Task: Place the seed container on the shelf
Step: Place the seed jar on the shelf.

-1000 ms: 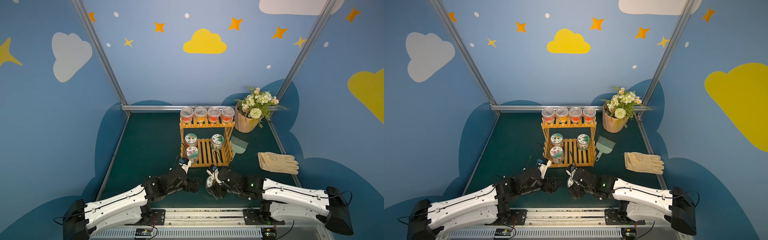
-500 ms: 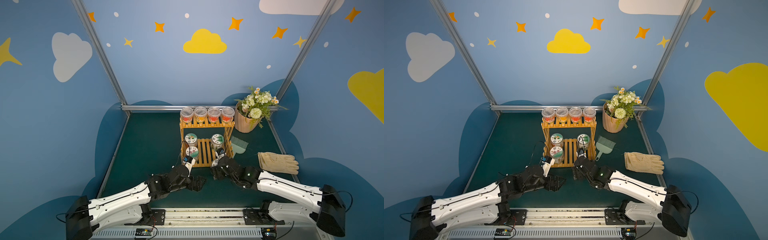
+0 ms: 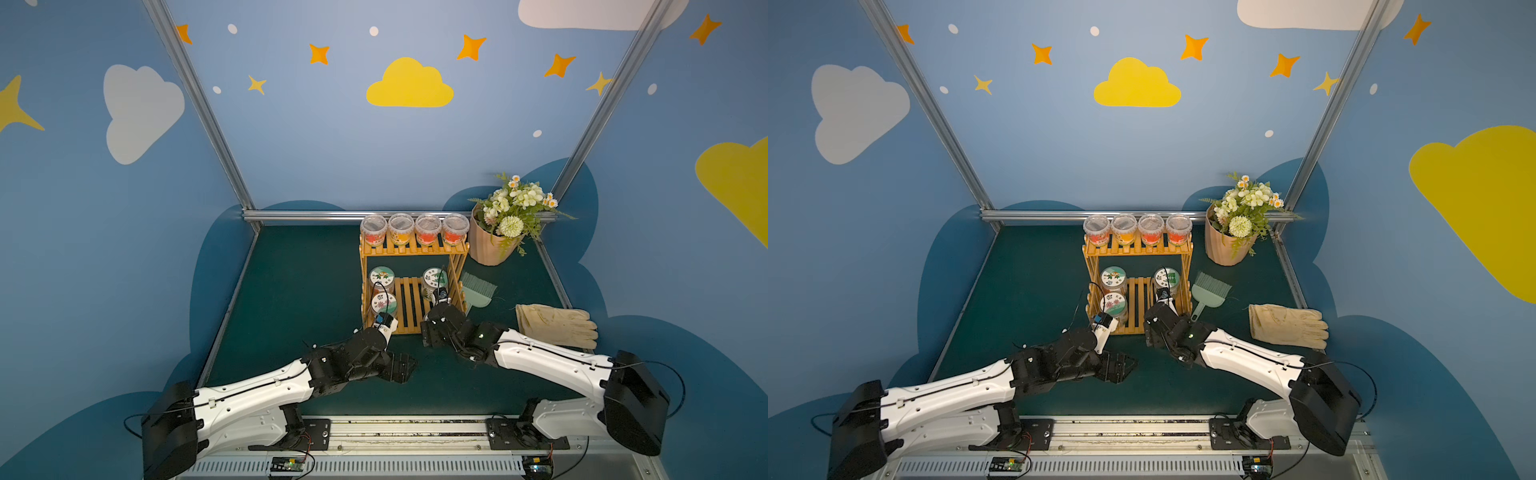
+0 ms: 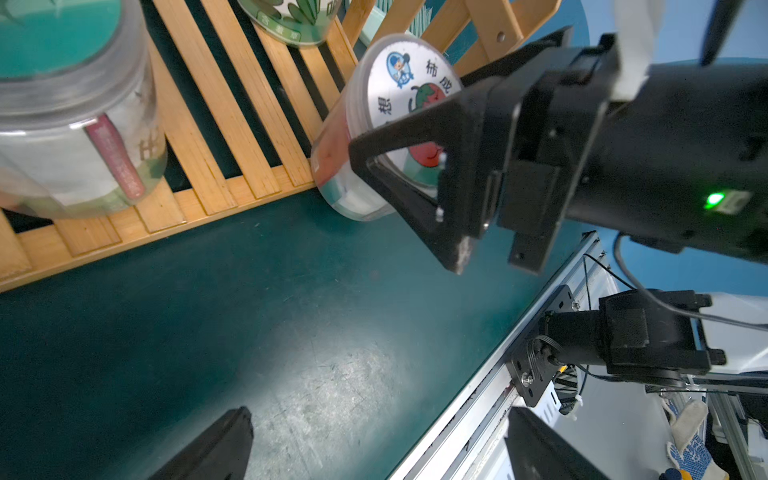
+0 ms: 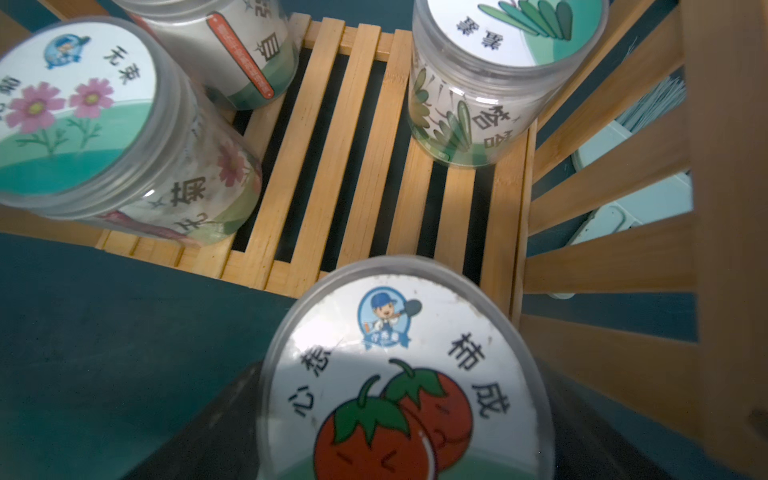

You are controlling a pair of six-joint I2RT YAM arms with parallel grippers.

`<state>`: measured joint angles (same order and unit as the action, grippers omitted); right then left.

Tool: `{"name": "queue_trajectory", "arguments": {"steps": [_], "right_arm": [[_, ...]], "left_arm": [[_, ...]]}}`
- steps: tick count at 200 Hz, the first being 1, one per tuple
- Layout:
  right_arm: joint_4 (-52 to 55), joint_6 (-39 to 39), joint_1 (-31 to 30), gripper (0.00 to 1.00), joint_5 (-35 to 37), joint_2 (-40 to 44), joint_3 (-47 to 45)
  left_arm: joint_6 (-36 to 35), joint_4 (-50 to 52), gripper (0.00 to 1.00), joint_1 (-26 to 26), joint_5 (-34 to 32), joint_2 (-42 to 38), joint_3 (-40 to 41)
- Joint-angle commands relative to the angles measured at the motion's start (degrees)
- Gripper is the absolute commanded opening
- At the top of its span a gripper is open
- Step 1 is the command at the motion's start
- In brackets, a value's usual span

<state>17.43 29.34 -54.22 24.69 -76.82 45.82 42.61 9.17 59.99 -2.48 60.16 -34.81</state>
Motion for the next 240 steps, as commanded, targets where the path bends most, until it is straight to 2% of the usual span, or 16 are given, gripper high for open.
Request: {"name": "queue_trajectory", "arguments": {"steps": [1,63,99,143,179,204,229,240], "right_arm": [[-3.12,0.00,0.80,0.82,2.03,-1.21,2.77],[-3.03,1.75,2.53,0.83,3.61,-3.68,3.57],[0.45,3.31,2.62,0.90,4.96,-5.10,5.76],[6.31,3.29,2.62,0.97,6.25,-2.36,8.09],[10.39,3.55,2.46,0.98,2.74,-0.47,9.46],[15.58,1.77,2.20,0.97,-3.71,1.51,11.29],[15.45,3.04,2.09,0.95,-5.18,3.28,9.22],[15.92,2.39,2.10,0.98,-4.99,3.85,8.76]], "left_arm": [[-0.77,-0.74,1.00,-0.13,0.31,0.14,-1.58],[-0.86,-1.06,1.00,-0.15,0.50,0.87,-1.90],[-1.10,-0.89,1.00,-0.13,0.81,1.93,-2.51],[-1.52,0.14,1.00,-0.13,0.92,2.42,-3.23],[-1.39,0.08,1.00,-0.13,0.62,1.99,-2.99],[-1.39,1.30,1.00,-0.13,0.51,1.18,-3.08],[-1.27,0.38,1.00,-0.13,-1.13,-0.58,-1.58],[-1.47,0.04,1.00,-0.13,-1.62,-1.29,-1.08]]}}
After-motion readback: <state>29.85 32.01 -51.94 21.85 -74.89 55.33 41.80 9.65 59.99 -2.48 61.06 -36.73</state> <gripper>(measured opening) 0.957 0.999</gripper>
